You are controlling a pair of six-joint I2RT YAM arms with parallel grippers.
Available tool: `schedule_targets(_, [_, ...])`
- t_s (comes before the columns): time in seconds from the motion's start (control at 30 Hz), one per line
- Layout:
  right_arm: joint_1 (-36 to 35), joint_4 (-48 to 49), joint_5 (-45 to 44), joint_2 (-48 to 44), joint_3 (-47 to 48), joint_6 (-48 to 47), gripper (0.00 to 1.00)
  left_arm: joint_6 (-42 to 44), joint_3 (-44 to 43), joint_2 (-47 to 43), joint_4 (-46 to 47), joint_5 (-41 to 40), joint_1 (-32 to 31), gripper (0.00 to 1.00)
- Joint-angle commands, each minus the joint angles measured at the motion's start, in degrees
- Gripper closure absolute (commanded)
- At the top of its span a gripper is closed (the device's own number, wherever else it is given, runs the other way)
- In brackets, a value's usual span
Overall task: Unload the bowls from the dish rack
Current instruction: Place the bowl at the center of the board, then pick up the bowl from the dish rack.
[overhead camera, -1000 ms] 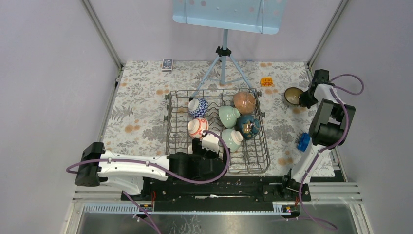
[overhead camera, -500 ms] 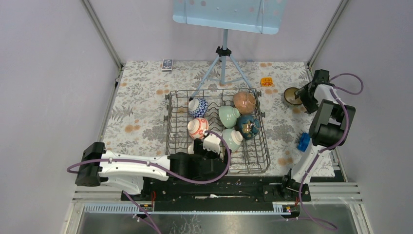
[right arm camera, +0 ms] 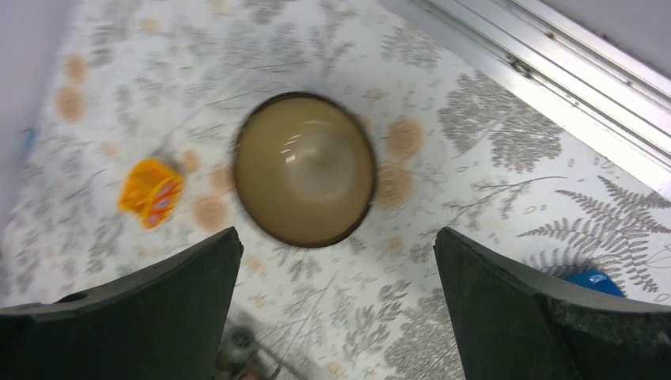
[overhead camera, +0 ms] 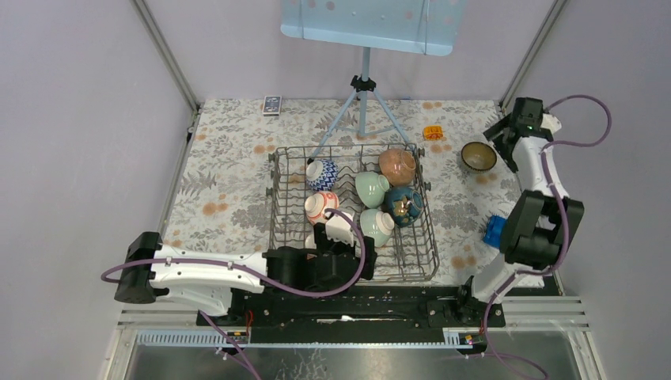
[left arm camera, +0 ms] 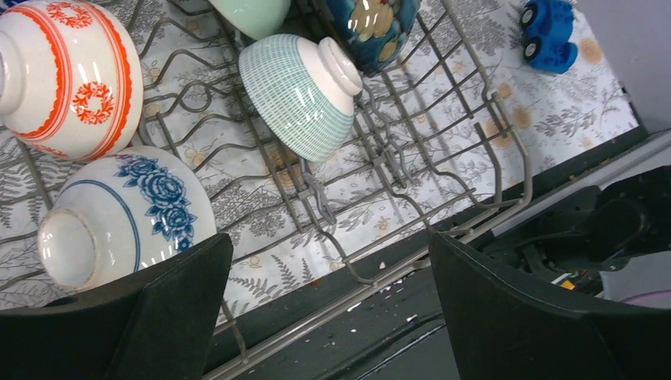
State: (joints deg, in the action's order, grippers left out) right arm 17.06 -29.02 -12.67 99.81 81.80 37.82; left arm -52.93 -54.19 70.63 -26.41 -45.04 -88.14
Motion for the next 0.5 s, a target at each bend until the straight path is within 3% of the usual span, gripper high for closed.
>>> schedule_targets(0.0, [-7.8, 5.4, -7.7, -10.6, -1.3, -1.7, 0.0, 0.1, 0.0, -1.3, 4.8, -0.2, 0.5, 0.01])
schedule_targets(0.2, [-16.0, 9.3, -8.0, -24.4, -7.4, -1.8, 0.0, 0.2, -1.5, -2.0, 1.2, -1.8, 0.8, 0.01])
schedule_targets(0.33, [-29.0, 11.8, -10.8, -38.2, -14.2, -6.6, 0.0, 0.7, -1.3, -4.2, 0.1, -3.8, 1.3, 0.01])
schedule_targets(0.47, [-33.5, 8.4, -5.3, -50.6, -20.9, -6.5, 0.0, 1.6, -1.1, -6.3, -0.9, -5.9, 2.4, 0.01])
